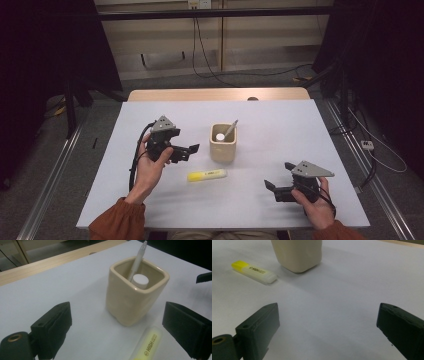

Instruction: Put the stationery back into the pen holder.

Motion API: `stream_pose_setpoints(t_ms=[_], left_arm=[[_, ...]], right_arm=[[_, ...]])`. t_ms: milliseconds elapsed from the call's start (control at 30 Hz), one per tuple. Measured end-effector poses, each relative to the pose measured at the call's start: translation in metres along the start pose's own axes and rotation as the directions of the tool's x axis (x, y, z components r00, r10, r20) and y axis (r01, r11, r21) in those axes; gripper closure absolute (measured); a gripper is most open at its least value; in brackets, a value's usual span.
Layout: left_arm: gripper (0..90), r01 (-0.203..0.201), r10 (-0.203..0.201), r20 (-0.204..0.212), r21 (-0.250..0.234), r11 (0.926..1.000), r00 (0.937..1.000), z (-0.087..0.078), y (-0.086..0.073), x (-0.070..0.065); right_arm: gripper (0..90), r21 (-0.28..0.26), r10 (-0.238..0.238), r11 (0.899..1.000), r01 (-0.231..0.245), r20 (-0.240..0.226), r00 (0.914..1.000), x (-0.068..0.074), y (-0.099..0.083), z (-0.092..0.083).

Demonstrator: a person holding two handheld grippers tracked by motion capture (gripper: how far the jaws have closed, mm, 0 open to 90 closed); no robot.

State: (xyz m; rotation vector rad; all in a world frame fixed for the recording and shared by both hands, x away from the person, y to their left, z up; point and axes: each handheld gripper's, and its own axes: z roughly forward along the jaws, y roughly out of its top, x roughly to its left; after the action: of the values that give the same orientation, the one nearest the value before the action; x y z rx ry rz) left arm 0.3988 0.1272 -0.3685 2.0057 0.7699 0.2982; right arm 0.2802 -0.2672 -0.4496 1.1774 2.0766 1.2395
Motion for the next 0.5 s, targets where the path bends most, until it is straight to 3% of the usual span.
stream_pose_setpoints(t_ms=[200, 333, 500], left_arm=[[8.6, -0.002, 0.001, 0.018, 0.042, 0.9991, 0.9998, 0.006, -0.016, 0.001], [8.6, 0.012, -0.015, 0.052, 0.054, 0.9985, 0.9985, 0.005, -0.022, 0.001], [8.6, 0.003, -0.01, 0.063, 0.113, 0.9936, 0.9979, 0.012, -0.029, -0.001]], right_arm=[[4.4, 0.0, -0.002, 1.0, 0.002, -0.001, 1.0, 0.0, 0.0, 0.0], [4.5, -0.001, -0.002, 1.0, 0.002, -0.004, 1.0, 0.0, 0.0, -0.001], [4.5, 0.0, -0.006, 1.0, 0.006, -0.005, 1.0, 0.001, 0.0, -0.001]])
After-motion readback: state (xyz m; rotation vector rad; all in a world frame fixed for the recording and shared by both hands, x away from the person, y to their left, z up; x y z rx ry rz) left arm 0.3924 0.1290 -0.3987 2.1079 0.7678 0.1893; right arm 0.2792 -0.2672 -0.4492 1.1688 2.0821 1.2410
